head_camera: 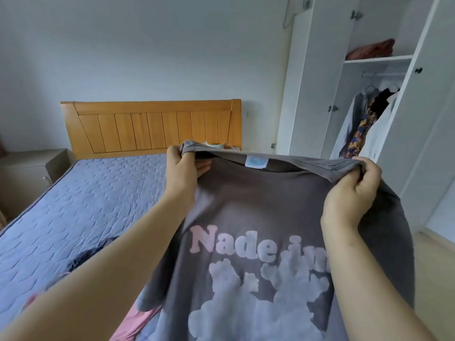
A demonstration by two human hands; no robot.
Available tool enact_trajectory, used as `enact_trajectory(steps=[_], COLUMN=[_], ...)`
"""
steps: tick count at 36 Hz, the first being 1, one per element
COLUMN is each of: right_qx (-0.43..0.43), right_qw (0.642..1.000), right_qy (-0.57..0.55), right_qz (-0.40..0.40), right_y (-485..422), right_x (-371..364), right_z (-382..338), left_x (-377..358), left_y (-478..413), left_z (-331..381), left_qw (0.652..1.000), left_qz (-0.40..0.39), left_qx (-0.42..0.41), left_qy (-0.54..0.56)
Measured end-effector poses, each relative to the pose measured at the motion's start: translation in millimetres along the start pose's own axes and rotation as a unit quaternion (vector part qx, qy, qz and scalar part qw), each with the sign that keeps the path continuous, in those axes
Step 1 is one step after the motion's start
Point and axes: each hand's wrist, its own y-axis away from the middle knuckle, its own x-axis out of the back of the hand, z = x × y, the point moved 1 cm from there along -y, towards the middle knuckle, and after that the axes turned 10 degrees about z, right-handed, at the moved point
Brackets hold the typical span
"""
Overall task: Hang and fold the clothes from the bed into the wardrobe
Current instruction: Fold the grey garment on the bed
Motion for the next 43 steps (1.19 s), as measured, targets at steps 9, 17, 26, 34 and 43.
enact_trajectory(steps=[9, 17, 26, 34, 43], right_qx=[-0.086, -0.143, -0.212, -0.302, -0.438], right_qw=[0.978, 0.875, 0.711, 0.634, 0.575], right_qy=[0.179, 0.336, 0.472, 0.485, 0.455], right_qz=[-0.066, -0.317, -0.476, -0.521, -0.520], right_y=[-62.6, -95.6, -31.5, 34.2, 95.0], right_x=[-45.5, -96.7, -58.5, -9.1, 15.6], right_z=[206.0, 404.8, 516.4, 556.2, 582.8], left_x=[-67.4, -95.8, -21.3, 59.9, 102.7], left_y=[-84.8, -149.9, -141.2, -124.4, -132.9], left_z=[-191.0, -374.2, -503.6, -532.2, -551.9], left_qw=[0.987, 0.926, 0.800, 0.692, 0.686], left_qz=[0.052, -0.098, -0.150, -0.066, 0.079], left_qx=[0.108, 0.235, 0.277, 0.295, 0.332], left_qy=[-0.103, -0.281, -0.510, -0.656, -0.642])
